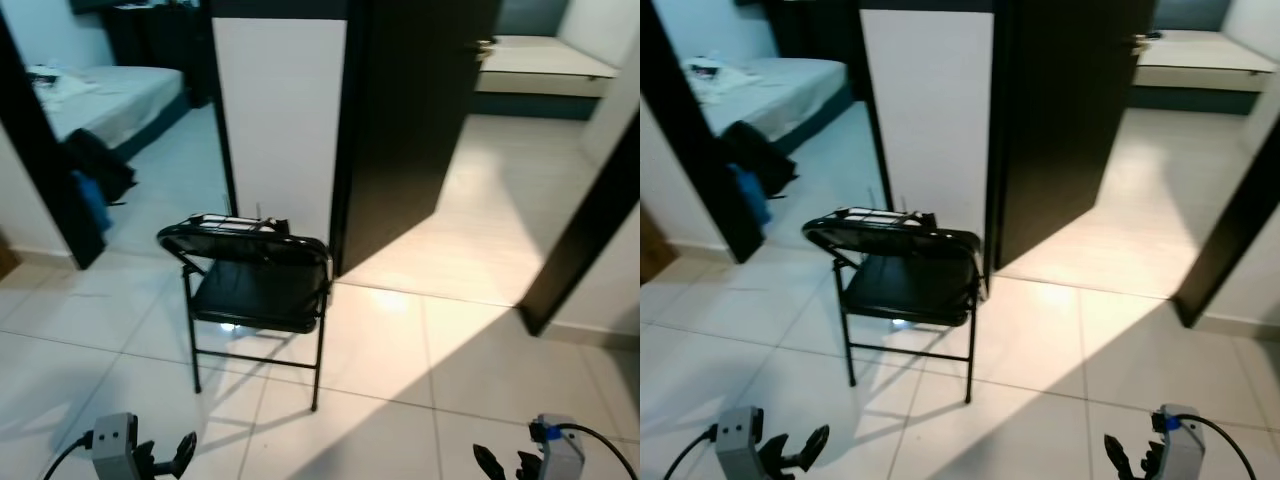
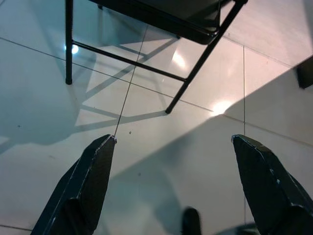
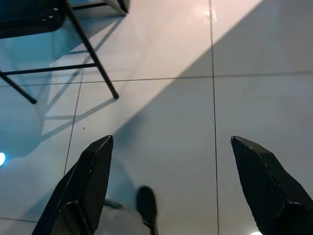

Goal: Hang hanger

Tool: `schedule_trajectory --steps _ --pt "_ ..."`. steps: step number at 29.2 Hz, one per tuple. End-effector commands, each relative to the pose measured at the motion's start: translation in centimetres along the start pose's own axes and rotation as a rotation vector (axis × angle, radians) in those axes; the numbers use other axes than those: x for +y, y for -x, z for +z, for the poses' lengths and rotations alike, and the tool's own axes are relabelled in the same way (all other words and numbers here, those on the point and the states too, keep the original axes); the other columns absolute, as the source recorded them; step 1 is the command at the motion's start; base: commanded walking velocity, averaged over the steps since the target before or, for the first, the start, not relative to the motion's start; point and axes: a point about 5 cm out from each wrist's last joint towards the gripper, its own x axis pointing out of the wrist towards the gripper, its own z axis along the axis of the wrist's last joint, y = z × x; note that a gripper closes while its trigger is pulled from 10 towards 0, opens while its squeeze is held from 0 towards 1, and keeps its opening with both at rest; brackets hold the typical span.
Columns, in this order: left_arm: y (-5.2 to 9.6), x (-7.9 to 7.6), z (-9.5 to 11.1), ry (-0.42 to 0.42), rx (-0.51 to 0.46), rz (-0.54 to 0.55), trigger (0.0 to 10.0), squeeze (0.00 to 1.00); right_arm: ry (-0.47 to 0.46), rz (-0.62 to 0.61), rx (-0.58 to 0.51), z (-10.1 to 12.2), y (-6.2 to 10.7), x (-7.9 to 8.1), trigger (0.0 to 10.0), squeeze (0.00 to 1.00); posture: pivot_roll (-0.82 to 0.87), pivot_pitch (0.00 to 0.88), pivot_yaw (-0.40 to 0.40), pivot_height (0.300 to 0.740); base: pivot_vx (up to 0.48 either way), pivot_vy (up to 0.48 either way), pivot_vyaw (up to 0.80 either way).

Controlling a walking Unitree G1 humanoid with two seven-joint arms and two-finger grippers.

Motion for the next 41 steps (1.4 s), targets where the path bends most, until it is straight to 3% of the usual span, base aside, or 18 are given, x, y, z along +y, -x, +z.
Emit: schedule_trajectory --steps 1,15,29,41 --pt "-0.1 -0.2 -0.3 0.002 0.017 -0.004 10.0 0.00 -0.010 -0.006 0.002 -0.1 0.0 0.0 10.0 0.00 0.03 0.032 0.025 0.740 0.000 0.000 -0.80" --pt "0.9 1.5 -0.6 0.015 0.063 0.029 10.0 0.00 -0.011 -0.009 0.003 0.0 0.0 -0.1 10.0 0.00 0.03 0.035 0.019 0.740 0.000 0.000 -0.80" --pt "0.3 0.6 -0.9 0.018 0.065 0.022 10.0 0.00 -0.010 -0.010 0.002 0.0 0.0 -0.1 10.0 0.00 0.03 0.039 0.018 0.740 0.000 0.000 -0.80" --pt "0.2 0.6 -0.6 0.017 0.056 0.017 10.0 0.00 -0.011 -0.011 0.001 0.1 0.0 -0.1 10.0 0.00 0.03 0.043 0.016 0.740 0.000 0.000 -0.80"
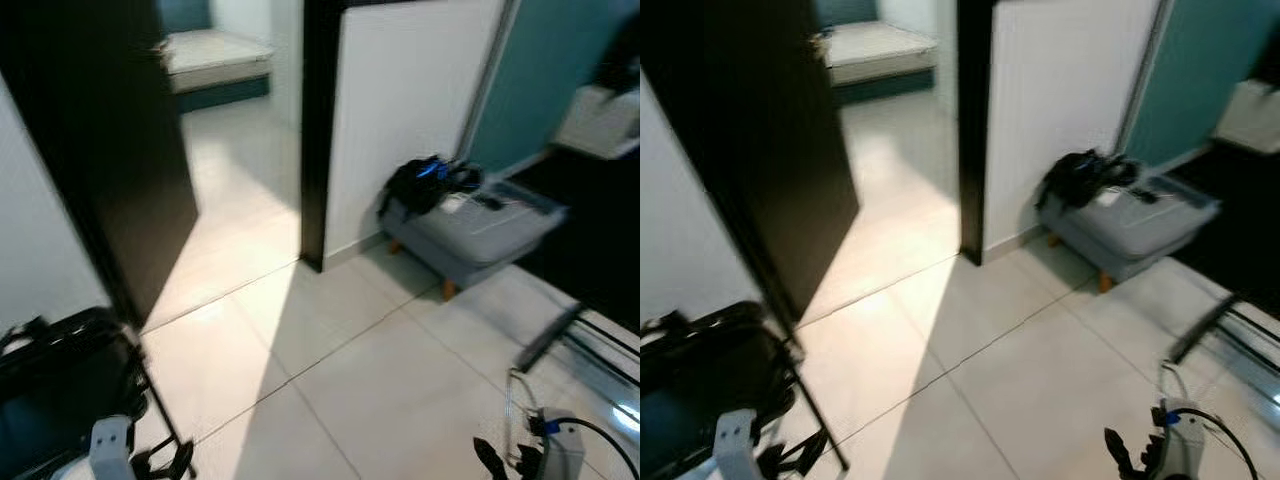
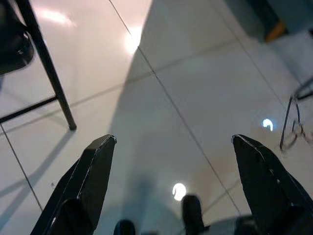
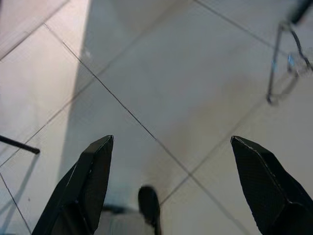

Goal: Hang hanger

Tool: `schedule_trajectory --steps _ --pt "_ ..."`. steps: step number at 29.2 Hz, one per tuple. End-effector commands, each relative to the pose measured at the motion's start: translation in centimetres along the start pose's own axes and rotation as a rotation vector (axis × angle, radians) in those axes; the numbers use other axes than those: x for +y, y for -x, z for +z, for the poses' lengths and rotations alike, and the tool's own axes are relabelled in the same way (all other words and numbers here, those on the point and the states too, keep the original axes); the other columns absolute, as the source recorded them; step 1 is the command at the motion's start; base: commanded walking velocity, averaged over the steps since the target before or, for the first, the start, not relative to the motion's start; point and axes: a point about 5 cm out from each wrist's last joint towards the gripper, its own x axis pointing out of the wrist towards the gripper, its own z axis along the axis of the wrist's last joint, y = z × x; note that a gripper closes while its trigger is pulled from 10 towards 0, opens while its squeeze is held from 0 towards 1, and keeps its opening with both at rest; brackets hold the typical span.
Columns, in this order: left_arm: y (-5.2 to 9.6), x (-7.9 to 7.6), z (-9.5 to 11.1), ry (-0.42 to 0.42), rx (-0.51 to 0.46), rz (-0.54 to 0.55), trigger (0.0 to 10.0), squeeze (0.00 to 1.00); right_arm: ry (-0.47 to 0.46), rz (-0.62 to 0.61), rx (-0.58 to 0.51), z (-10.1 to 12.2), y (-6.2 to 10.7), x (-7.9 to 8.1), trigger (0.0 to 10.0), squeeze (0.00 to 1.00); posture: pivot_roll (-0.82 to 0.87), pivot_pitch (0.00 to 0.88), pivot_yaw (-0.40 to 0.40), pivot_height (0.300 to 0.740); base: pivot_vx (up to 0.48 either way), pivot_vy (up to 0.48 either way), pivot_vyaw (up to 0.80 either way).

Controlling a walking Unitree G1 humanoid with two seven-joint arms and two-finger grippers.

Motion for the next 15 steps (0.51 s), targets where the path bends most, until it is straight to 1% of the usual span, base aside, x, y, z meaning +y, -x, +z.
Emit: schedule_trajectory --steps 1,15 --pt "-0.19 0.01 0.27 -0.005 -0.002 -0.001 10.0 0.00 -0.015 -0.007 0.007 -0.27 0.08 -0.02 10.0 0.00 0.03 0.043 0.017 0.740 0.000 0.000 -0.80" --pt "-0.14 0.10 0.06 0.004 0.010 0.010 10.0 0.00 -0.014 -0.008 0.006 -0.19 0.02 0.01 10.0 0.00 0.03 0.045 0.016 0.740 0.000 0.000 -0.80"
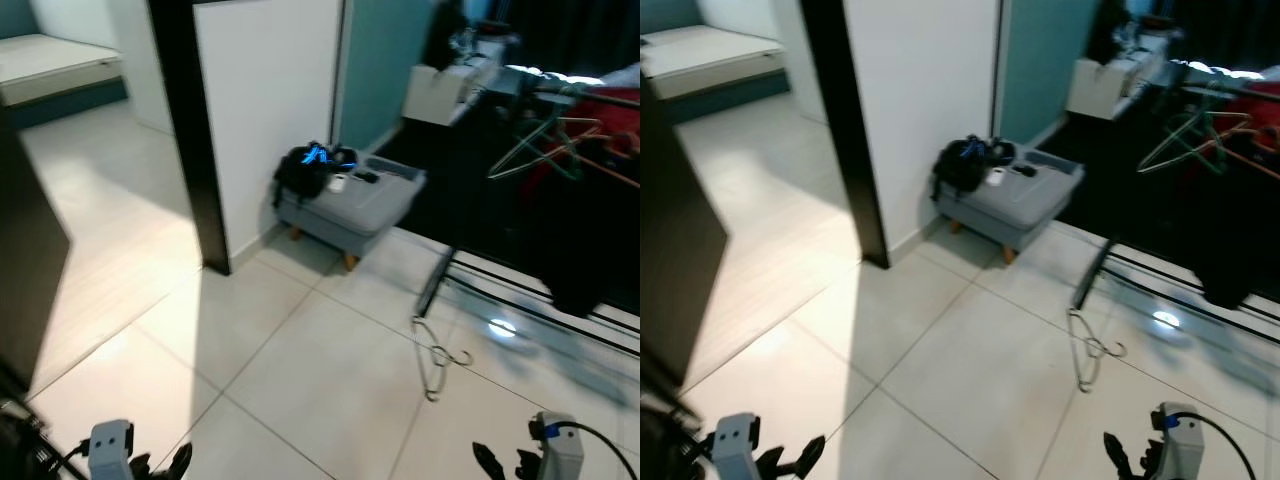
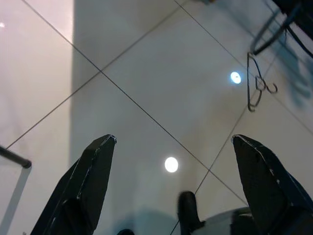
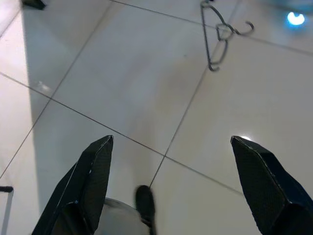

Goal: Hang hanger

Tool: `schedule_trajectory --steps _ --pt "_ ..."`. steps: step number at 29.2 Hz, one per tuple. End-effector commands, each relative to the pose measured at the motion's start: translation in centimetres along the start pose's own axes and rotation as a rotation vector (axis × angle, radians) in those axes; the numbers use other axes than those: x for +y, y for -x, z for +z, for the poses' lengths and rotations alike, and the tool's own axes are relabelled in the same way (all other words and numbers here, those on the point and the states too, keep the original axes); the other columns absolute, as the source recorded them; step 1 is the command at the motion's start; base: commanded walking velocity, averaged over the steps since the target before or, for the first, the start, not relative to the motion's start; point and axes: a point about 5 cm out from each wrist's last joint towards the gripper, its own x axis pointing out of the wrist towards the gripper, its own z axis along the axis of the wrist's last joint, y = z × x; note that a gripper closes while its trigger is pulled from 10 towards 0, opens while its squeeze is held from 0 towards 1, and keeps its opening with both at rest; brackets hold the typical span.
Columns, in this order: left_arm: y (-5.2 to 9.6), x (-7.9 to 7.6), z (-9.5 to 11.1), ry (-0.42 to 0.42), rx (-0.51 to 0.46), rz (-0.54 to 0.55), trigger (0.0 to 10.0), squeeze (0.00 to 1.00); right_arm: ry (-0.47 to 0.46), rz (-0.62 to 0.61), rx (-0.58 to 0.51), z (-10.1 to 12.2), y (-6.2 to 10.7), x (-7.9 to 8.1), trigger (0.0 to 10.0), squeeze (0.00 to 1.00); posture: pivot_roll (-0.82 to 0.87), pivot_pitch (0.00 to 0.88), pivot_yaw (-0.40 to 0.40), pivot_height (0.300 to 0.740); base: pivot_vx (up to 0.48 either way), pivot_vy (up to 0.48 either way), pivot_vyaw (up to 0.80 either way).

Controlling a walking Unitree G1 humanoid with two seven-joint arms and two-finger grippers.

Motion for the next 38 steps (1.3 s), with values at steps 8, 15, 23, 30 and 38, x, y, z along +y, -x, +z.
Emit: schedule_trajectory --steps 8,15,23,30,38 --pt "0.3 0.7 0.2 0.002 0.010 0.009 10.0 0.00 -0.011 -0.008 -0.006 0.2 -0.2 0.1 10.0 0.00 0.03 0.064 0.026 0.740 0.000 0.000 -0.80" --pt "0.4 0.8 0.2 0.001 0.000 0.008 10.0 0.00 -0.012 -0.009 -0.008 0.2 -0.2 0.1 10.0 0.00 0.02 0.067 0.029 0.740 0.000 0.000 -0.80" --pt "0.3 0.6 0.2 0.000 0.000 0.006 10.0 0.00 -0.011 -0.012 -0.006 0.4 -0.2 0.0 10.0 0.00 -0.01 0.067 0.014 0.740 0.000 0.000 -0.80" --pt "-0.1 0.0 0.3 -0.011 -0.015 -0.009 10.0 0.00 -0.011 -0.015 -0.008 0.4 -0.2 -0.1 10.0 0.00 -0.01 0.074 0.014 0.740 0.000 0.000 -0.80" --pt "-0.7 -0.9 1.0 -0.032 -0.055 -0.040 10.0 0.00 -0.011 -0.018 -0.023 0.6 -0.2 -0.1 10.0 0.00 -0.01 0.075 0.014 0.740 0.135 0.000 -0.77"
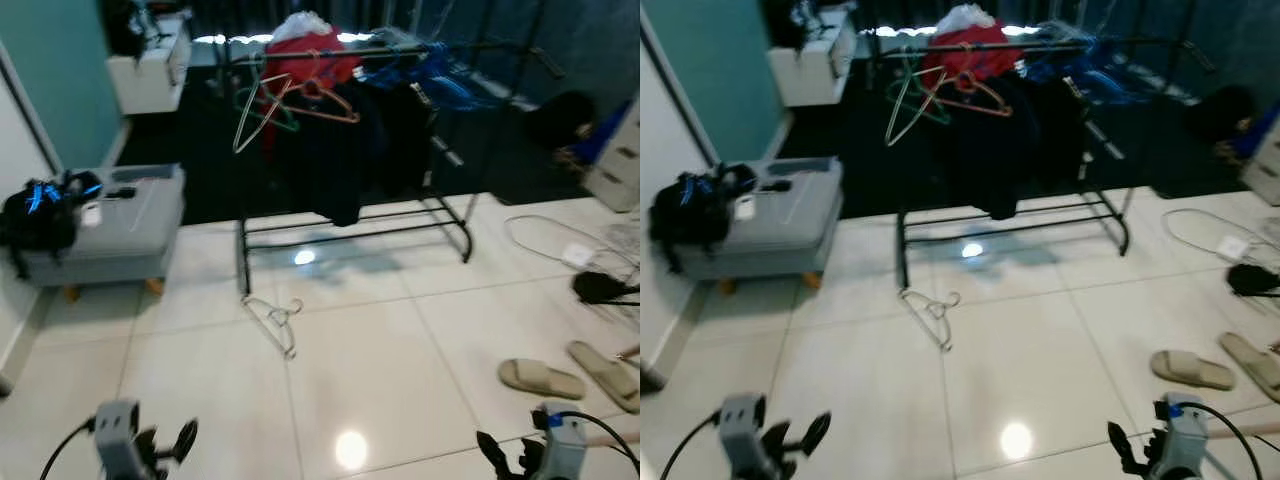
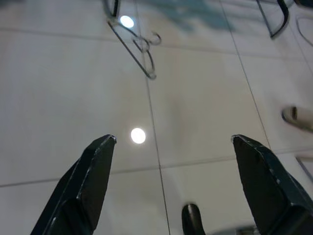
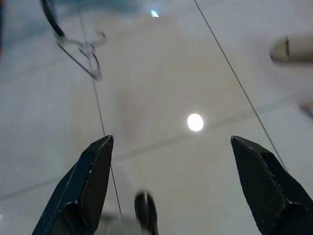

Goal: Hang hanger

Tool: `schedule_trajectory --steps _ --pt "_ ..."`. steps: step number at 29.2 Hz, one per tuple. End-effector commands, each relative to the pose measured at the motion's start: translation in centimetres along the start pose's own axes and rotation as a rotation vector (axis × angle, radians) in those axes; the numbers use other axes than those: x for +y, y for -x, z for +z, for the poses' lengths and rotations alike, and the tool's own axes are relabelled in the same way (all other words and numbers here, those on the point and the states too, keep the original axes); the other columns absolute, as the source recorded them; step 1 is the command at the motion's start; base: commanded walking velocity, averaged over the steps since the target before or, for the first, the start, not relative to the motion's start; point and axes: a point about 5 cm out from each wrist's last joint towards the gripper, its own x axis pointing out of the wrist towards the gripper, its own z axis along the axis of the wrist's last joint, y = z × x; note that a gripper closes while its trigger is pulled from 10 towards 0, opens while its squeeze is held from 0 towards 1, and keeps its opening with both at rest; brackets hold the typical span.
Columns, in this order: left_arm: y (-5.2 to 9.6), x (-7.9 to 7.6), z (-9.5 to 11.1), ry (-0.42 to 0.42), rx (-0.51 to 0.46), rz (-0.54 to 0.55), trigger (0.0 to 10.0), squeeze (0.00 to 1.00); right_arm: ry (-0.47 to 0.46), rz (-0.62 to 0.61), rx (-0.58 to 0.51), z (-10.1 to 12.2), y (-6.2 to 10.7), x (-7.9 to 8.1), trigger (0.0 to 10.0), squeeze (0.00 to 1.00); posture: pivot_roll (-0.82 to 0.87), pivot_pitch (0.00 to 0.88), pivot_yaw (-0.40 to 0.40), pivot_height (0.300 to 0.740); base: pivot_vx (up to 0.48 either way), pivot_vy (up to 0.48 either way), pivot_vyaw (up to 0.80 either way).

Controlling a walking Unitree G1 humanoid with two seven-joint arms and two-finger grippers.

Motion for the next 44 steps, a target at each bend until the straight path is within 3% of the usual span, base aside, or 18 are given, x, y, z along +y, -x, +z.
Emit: schedule_trajectory --steps 1,10,22,34,44 --pt "-0.4 -0.7 0.3 -0.019 -0.021 -0.019 10.0 0.00 -0.018 -0.010 0.008 -0.4 0.1 0.0 10.0 0.00 -0.01 0.073 0.017 0.740 0.356 0.000 0.00" --pt "-0.6 -1.6 0.5 -0.042 -0.051 -0.046 10.0 0.00 -0.023 -0.008 0.003 -0.4 0.1 0.0 10.0 0.00 -0.01 0.067 0.019 0.740 0.452 0.000 0.00" --pt "0.0 -1.2 -0.2 -0.040 -0.024 -0.040 10.0 0.00 -0.016 -0.011 0.001 -0.3 0.2 -0.1 10.0 0.00 -0.01 0.067 0.015 0.740 0.480 0.000 0.00" --pt "0.1 -1.7 0.9 -0.065 -0.086 -0.076 10.0 0.00 -0.020 -0.011 0.004 -0.4 0.1 -0.1 10.0 0.00 -0.02 0.076 0.017 0.740 0.480 0.000 -0.80" --pt "0.3 -2.0 0.3 -0.059 -0.071 -0.080 10.0 0.00 -0.024 -0.013 -0.005 -0.4 0.2 -0.1 10.0 0.00 -0.02 0.066 0.018 0.740 0.480 0.000 0.00"
